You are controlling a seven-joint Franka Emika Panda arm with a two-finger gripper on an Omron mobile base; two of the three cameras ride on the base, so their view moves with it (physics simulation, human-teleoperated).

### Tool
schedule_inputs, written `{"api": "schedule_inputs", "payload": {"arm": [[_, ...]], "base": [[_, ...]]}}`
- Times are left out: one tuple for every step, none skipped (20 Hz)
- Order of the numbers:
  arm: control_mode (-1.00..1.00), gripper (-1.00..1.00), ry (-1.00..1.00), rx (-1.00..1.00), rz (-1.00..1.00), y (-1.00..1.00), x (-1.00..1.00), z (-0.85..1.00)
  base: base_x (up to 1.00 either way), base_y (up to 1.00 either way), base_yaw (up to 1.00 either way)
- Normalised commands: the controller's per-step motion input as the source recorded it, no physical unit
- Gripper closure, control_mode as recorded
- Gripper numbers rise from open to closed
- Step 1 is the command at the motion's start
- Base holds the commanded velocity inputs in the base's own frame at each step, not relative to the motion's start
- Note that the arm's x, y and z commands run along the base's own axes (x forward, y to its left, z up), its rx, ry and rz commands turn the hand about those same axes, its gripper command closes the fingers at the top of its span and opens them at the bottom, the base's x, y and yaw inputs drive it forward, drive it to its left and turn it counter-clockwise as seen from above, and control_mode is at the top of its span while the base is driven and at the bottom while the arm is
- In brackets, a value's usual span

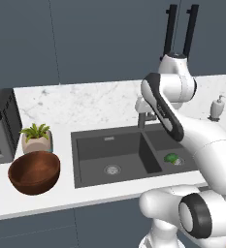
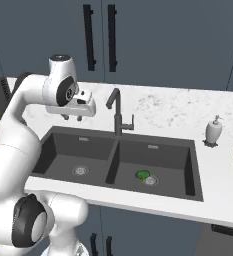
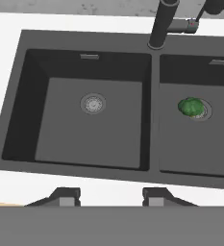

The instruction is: Pick the broccoli from the sink and place it in the bowl. Then pick the bowl and place it in the microwave. Then close the microwave door and press the start button.

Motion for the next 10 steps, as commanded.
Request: {"api": "schedule_inputs", "payload": {"arm": [[-1.00, -1.00, 0.00, 0.00, 0.00, 0.00, -0.02, 0.00], [-1.00, -1.00, 0.00, -0.03, 0.00, 0.00, 0.00, -0.10], [-1.00, -1.00, -0.05, 0.11, -0.05, -0.56, -0.09, -0.05], [-1.00, -1.00, -0.04, 0.09, -0.05, -0.58, -0.09, -0.10], [-1.00, -1.00, 0.00, 0.05, -0.09, -0.66, -0.07, -0.25], [-1.00, -1.00, 0.00, 0.13, -0.12, -0.81, 0.00, -0.28], [-1.00, -1.00, 0.00, 0.12, -0.15, -0.84, 0.00, -0.44], [-1.00, -1.00, 0.00, 0.15, -0.15, -0.87, 0.08, -0.31], [-1.00, -1.00, 0.00, 0.20, -0.08, -1.00, 0.16, -0.31], [-1.00, -1.00, 0.00, 0.26, -0.02, -1.00, 0.06, -0.49]], "base": [[0.00, 0.00, 0.00], [0.00, 0.00, 0.00], [0.00, 0.00, 0.00], [0.00, 0.00, 0.00], [0.00, 0.00, 0.00], [0.00, 0.00, 0.00], [0.00, 0.00, 0.00], [0.00, 0.00, 0.00], [0.00, 0.00, 0.00], [0.00, 0.00, 0.00]]}}
